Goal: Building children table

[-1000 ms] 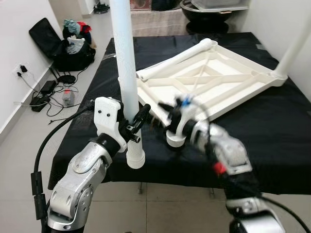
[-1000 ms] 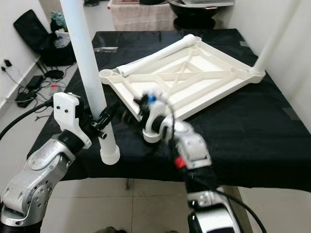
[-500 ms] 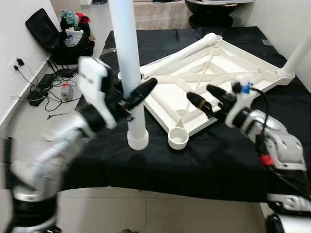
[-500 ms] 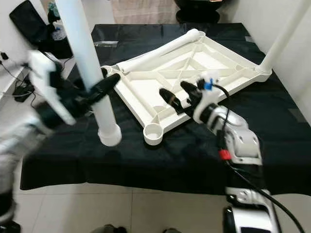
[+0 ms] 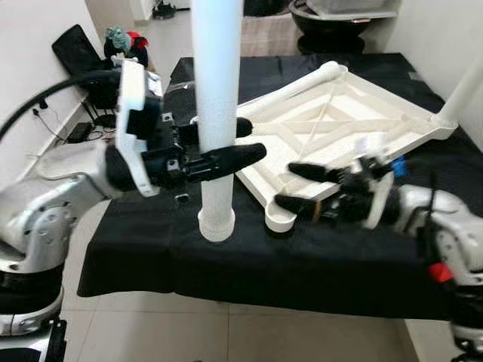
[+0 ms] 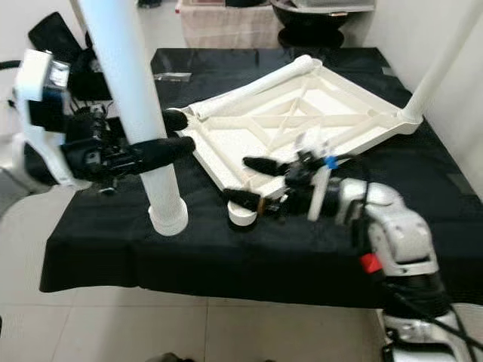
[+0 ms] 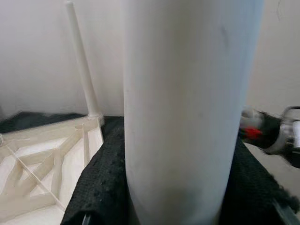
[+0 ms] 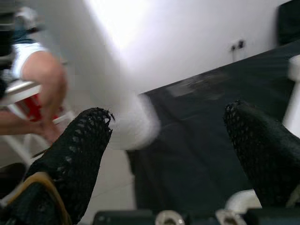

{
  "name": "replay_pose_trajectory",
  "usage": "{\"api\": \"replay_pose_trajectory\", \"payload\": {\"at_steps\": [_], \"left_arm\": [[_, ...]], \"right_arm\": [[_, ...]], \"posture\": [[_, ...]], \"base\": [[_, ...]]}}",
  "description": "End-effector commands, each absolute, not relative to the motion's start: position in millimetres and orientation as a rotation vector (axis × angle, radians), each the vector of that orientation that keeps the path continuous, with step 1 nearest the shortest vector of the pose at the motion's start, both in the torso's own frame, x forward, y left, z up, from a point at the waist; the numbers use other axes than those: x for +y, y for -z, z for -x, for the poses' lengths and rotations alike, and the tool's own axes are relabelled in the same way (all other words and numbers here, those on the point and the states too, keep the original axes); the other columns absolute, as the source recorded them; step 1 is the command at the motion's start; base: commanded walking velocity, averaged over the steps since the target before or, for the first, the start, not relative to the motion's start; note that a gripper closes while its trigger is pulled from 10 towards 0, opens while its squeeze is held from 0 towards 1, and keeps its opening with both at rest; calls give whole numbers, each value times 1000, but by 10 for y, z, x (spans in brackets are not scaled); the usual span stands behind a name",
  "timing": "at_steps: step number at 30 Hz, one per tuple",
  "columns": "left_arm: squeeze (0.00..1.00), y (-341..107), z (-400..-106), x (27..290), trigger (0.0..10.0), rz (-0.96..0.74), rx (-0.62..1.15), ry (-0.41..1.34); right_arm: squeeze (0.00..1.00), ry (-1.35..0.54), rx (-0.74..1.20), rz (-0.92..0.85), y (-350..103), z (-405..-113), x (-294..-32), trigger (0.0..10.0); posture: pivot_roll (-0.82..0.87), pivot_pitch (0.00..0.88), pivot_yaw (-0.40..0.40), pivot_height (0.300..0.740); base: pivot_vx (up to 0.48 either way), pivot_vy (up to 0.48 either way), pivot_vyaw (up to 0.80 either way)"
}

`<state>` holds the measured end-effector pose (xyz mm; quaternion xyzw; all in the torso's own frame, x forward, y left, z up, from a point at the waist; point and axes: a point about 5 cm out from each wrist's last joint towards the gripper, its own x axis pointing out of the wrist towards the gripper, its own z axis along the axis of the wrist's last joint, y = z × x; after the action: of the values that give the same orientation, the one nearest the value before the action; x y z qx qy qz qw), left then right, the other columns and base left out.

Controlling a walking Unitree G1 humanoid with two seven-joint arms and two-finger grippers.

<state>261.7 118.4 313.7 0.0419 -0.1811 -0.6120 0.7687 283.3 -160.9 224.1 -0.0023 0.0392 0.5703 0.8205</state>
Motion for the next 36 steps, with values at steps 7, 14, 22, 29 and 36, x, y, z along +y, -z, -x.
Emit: {"api": "replay_pose_trajectory", "payload": {"at_steps": [7, 14, 22, 29, 36], "left_arm": [[0, -3147, -2796, 1000, 10000, -49, -545, 1258], [0, -3082, -2850, 957, 10000, 66, -532, 1266], [0, -3035, -2905, 952, 10000, 94, -540, 1233], [0, -2990, -2900, 936, 10000, 75, -525, 1238], [0, -2964, -2891, 924, 10000, 62, -517, 1242]], "right_arm": [[0, -1088, 126, -43, -2039, -2908, -1300, 10000], [0, -1089, 102, -51, -2063, -2846, -1187, 10000], [0, -1122, 51, -106, -2114, -2793, -990, 10000], [0, -1136, 43, -129, -2129, -2761, -889, 10000], [0, -1116, 35, -107, -2172, -2799, -852, 0]], "posture": [[-38, 91, 23, 740], [-41, 92, 27, 740], [-42, 93, 44, 740], [-37, 100, 44, 740], [-38, 101, 44, 740]], "base": [[0, 0, 0], [0, 0, 0], [0, 0, 0], [0, 0, 0], [0, 0, 0]]}}
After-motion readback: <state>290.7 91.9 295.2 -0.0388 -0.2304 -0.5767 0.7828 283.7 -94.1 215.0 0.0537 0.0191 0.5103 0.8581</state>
